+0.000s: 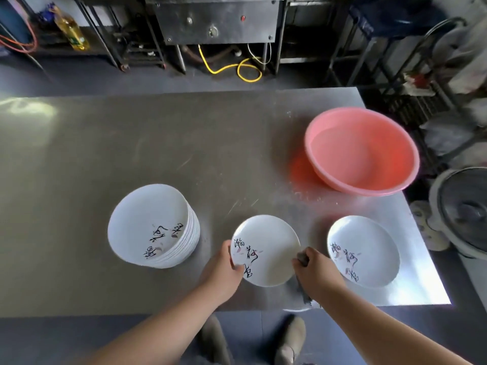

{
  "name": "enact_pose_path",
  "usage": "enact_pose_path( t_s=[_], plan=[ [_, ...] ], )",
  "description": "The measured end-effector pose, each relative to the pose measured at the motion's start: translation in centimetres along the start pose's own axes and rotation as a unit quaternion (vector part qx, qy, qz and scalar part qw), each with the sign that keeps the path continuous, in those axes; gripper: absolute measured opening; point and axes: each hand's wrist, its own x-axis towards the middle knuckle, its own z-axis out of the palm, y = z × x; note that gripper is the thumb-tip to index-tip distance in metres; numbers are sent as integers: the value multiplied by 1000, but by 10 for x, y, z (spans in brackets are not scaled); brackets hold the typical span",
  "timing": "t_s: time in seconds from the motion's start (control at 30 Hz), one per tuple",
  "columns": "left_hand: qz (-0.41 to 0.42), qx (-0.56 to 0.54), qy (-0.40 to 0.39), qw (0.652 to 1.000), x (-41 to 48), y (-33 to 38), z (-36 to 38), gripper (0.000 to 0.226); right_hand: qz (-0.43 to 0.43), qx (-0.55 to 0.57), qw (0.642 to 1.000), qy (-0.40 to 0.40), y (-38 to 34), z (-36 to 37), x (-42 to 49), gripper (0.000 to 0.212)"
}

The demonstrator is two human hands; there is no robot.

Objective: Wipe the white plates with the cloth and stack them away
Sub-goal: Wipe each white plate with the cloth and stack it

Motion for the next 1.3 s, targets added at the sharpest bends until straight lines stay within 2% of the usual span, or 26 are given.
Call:
enact_pose_path(
  t_s=[0.2, 0.3, 0.43, 0.47, 0.5, 0.57, 0.63, 0.73, 0.83, 0.93, 1.07, 1.23, 1.3],
  plan=[
    [7, 50, -3, 999, 7, -17, 13, 50, -26, -67, 996, -52, 14, 6, 13, 22],
    [34, 133, 20, 990, 7, -16, 15, 55, -50, -119, 989, -73, 9, -15, 20, 17],
    [136, 290, 124, 939, -1, -21, 16, 85, -80, -62, 995, -3, -17, -45, 24, 13],
    [159, 299, 123, 933, -2, -27, 17, 93, -106, -36, 994, 20, -24, -46, 23, 15],
    [178, 309, 109, 928, -2, -34, 18, 99, -139, -24, 989, 35, -30, -44, 21, 26],
    [209, 336, 83, 914, 2, -47, 21, 102, -204, -37, 978, 19, -38, -31, 15, 50],
    [230, 357, 81, 902, 8, -56, 23, 101, -243, -131, 960, -39, -36, -5, 9, 61],
    [237, 350, 75, 903, 14, -63, 27, 102, -261, -289, 916, -94, -16, 34, 1, 79],
    [244, 329, 95, 907, 20, -70, 33, 101, -249, -341, 904, -71, -4, 46, 6, 91],
    [246, 327, 95, 907, 22, -74, 36, 103, -233, -364, 900, -52, -17, 47, 23, 96],
    [248, 329, 98, 906, 24, -73, 36, 101, -286, -342, 889, -99, -42, 57, 28, 96],
    [237, 343, 95, 904, 23, -71, 34, 106, -404, -389, 807, -185, -14, 50, -1, 90],
    [240, 333, 101, 906, 23, -71, 34, 105, -410, -415, 797, -155, 4, 33, -3, 91]
  ],
)
